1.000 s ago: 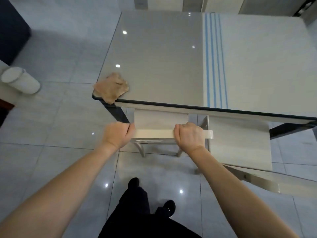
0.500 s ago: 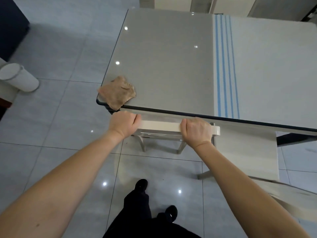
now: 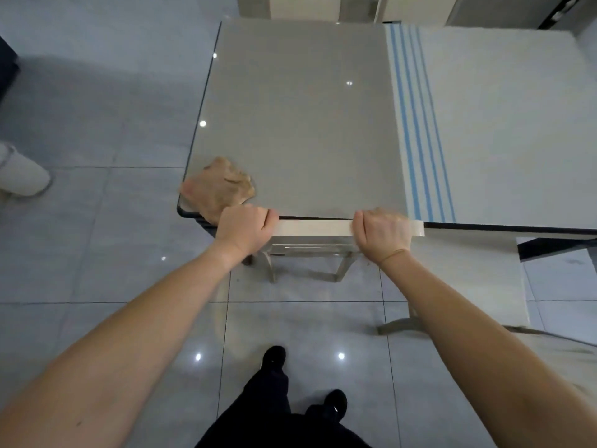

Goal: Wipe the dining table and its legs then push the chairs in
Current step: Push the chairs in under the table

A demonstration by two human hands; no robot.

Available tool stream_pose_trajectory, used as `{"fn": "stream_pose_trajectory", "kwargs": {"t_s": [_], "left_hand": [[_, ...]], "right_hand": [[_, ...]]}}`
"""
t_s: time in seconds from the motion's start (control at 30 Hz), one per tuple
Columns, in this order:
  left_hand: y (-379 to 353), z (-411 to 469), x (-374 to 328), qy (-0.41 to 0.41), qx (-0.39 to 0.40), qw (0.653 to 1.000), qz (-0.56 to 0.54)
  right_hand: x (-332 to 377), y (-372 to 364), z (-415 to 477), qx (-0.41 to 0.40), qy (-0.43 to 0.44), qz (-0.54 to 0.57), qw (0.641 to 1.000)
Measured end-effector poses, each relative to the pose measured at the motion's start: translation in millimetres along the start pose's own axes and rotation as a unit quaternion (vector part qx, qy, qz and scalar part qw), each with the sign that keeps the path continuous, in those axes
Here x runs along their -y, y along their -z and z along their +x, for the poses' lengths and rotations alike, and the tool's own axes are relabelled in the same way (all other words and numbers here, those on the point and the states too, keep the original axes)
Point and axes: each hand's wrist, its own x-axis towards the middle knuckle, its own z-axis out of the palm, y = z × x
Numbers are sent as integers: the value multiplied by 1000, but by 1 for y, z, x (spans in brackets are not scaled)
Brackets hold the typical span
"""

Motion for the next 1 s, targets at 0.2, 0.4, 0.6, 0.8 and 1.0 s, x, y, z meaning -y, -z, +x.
{"fn": "stream_pose_trajectory", "kwargs": {"t_s": [0.2, 0.4, 0.6, 0.8, 1.0], "left_hand": [[5, 14, 16, -9, 2, 1000, 4], [5, 25, 23, -13, 3, 1000, -6], [2, 29, 21, -12, 1, 1000, 1], [10, 24, 18, -7, 24, 1000, -19], [28, -2, 15, -112, -59, 977, -170]], "right_hand": [[13, -5, 11, 8, -12, 2, 1000], [14, -5, 20, 4, -11, -1, 1000], [11, -12, 23, 56, -49, 25, 997], [17, 11, 27, 158, -71, 66, 983], [33, 55, -22, 56, -99, 229, 967]]}}
